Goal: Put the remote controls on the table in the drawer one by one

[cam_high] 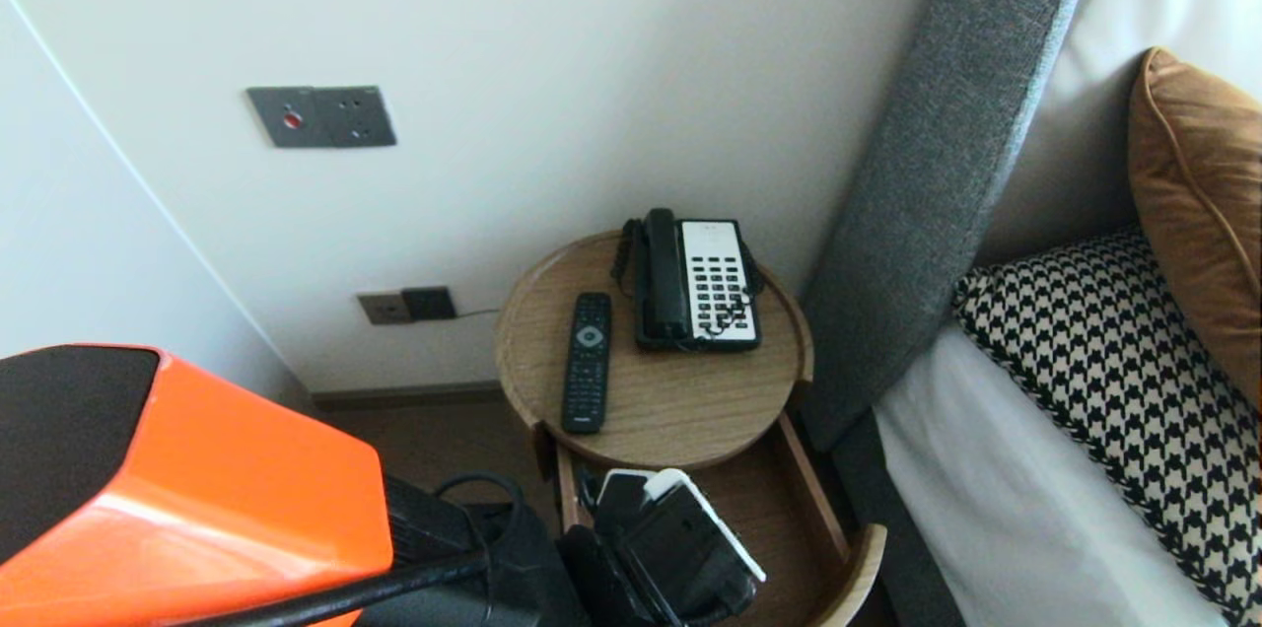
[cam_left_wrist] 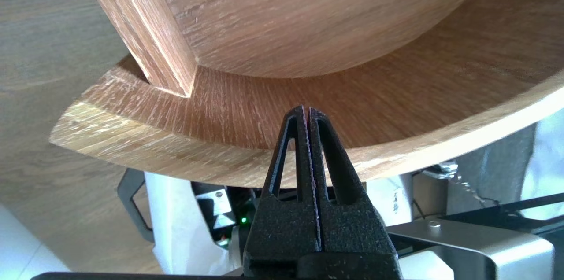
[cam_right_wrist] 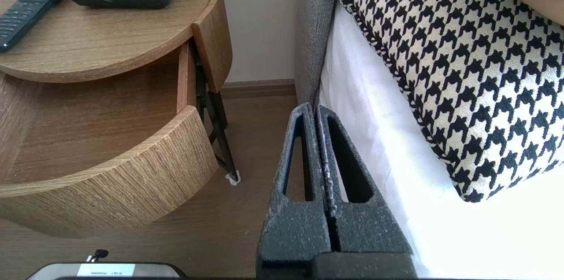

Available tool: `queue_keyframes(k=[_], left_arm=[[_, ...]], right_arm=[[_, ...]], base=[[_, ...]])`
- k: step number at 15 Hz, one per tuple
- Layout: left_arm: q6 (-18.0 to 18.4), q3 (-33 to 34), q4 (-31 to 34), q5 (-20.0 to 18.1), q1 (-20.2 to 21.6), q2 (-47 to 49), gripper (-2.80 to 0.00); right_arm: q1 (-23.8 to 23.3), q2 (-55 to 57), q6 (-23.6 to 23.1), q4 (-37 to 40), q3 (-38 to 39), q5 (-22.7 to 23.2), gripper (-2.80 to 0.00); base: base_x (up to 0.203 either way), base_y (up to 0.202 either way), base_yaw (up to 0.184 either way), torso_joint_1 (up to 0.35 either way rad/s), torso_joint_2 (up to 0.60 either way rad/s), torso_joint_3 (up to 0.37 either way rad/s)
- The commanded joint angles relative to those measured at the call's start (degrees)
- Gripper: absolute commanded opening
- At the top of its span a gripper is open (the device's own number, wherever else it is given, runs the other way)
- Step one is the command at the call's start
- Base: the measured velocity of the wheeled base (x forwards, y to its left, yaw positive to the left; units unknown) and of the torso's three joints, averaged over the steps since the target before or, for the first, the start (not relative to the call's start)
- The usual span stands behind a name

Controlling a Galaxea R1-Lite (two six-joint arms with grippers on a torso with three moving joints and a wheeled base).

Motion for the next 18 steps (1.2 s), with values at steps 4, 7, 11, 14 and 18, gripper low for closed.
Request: queue_keyframes(k=[4, 7, 11, 14, 18], left_arm=[[2.1, -4.2, 0.3, 0.0, 6.0, -4.2, -2.80], [6.2, -9.6, 2.0, 0.0, 11.1, -5.5, -2.80], [10.3, -19.5, 8.6, 0.0, 18.0, -5.6, -2.80], [12.7, -24.5, 11.1, 0.1, 22.6, -3.3, -2.80], [12.4, -28.4, 11.1, 0.7, 25.0, 1.1, -2.80]], right_arm=[[0.0, -0.1, 0.0, 0.0, 0.0, 0.0, -2.80], [0.0, -0.1, 0.0, 0.0, 0.0, 0.0, -2.80], [0.0, -0.1, 0.0, 0.0, 0.0, 0.0, -2.80], [0.0, -0.2, 0.0, 0.0, 0.0, 0.0, -2.80], [0.0, -0.1, 0.0, 0.0, 0.0, 0.0, -2.80]], base=[[0.000, 0.000, 0.000, 0.000, 0.00, 0.000], [0.000, 0.000, 0.000, 0.000, 0.00, 0.000], [0.000, 0.000, 0.000, 0.000, 0.00, 0.000], [0.000, 0.000, 0.000, 0.000, 0.00, 0.000], [0.000, 0.000, 0.000, 0.000, 0.00, 0.000]])
